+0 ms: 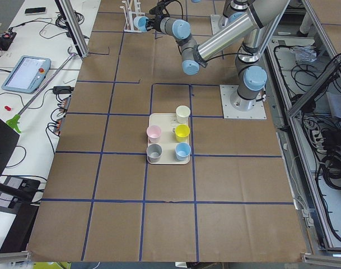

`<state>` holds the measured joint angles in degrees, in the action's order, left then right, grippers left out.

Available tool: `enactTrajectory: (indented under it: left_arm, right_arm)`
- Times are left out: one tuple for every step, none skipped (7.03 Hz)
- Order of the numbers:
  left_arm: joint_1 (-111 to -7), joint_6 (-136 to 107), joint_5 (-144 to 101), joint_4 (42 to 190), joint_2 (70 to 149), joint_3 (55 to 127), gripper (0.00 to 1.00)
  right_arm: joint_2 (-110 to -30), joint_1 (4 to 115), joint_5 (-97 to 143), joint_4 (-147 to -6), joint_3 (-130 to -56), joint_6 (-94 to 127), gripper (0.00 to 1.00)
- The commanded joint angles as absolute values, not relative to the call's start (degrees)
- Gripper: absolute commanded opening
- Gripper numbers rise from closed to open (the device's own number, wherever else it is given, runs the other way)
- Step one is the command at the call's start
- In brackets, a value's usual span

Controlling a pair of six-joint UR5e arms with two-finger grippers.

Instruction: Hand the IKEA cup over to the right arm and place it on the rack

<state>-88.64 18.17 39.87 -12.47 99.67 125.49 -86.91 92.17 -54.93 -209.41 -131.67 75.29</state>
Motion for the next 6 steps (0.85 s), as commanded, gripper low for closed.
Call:
enactTrajectory:
  left_arm:
    - [-90.4, 13.6, 39.6, -21.7, 99.8, 129.7, 0.0]
    - [-90.4, 12.8, 39.6, -22.3, 99.8, 129.9, 0.0]
    - [-90.4, 12.5, 39.7, -22.3, 99.8, 129.9, 0.0]
    - [-90.4, 12.4, 39.8, -22.3, 99.8, 129.9, 0.0]
    - [-90.2, 12.4, 39.8, -22.2, 99.8, 129.8, 0.0]
    - [-90.2, 12.3, 39.9, -22.1, 99.8, 129.4, 0.0]
  right_arm:
    - [-87.4, 92.1, -55.5, -209.0, -131.5, 75.2, 1.0]
    - [-87.0, 92.1, -55.6, -208.8, -131.5, 75.7, 1.0]
    - [-86.8, 92.1, -55.6, -208.2, -131.5, 78.8, 1.0]
    - [-87.1, 92.1, -55.3, -204.2, -131.2, 84.8, 1.0]
    - [-87.1, 92.2, -55.5, -200.9, -131.0, 85.2, 1.0]
    - [-87.4, 92.3, -55.5, -196.3, -130.8, 85.3, 1.0]
